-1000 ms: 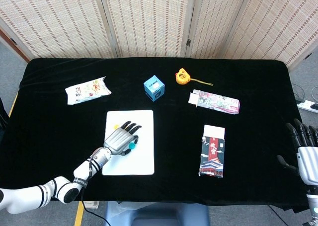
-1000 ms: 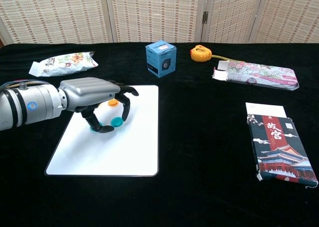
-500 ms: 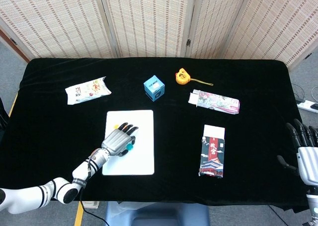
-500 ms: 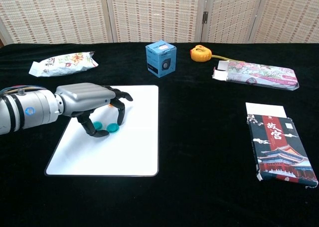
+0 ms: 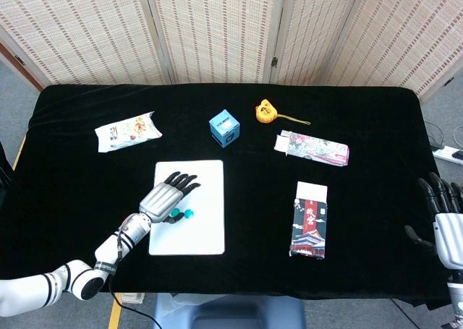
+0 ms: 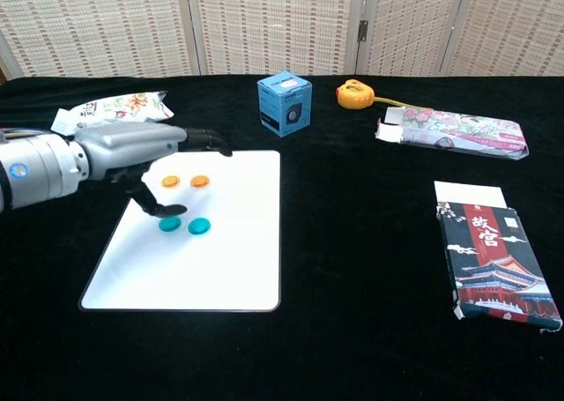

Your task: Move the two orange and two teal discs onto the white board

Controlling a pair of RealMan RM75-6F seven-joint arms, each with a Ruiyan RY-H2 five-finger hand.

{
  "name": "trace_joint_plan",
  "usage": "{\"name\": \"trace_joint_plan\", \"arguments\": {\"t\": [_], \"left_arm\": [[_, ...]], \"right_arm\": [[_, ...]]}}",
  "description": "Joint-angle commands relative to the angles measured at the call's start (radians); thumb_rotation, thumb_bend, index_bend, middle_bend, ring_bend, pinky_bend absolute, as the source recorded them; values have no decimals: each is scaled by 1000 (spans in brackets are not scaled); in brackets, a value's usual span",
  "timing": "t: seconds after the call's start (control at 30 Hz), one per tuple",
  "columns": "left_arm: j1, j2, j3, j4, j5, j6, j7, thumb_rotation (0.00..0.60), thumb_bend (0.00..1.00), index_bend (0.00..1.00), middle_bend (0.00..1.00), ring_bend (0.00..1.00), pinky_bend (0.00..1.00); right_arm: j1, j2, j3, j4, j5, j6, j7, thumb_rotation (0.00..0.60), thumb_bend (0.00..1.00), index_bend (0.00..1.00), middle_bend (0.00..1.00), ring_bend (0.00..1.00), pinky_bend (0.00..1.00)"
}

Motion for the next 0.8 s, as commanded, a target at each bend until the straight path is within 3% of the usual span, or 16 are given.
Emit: {"name": "trace_joint_plan", "arguments": {"t": [0.03, 0.37, 0.8], "left_arm": [[45, 67, -18, -45, 34, 77, -80, 600, 406, 141, 56, 0, 0], [200, 166, -35, -48, 8, 298, -165, 600, 406, 150, 56, 0, 0], [424, 215, 22, -13, 4, 536, -167, 600, 406, 165, 56, 0, 0]], "right_arm": [[-1, 4, 1, 0, 3, 0, 3, 600, 269, 0, 0, 0, 0], [1, 32, -2, 14, 30, -44, 90, 600, 270, 0, 0, 0, 0], [25, 22, -12, 70, 21, -106, 212, 600, 270, 0, 0, 0, 0]]}}
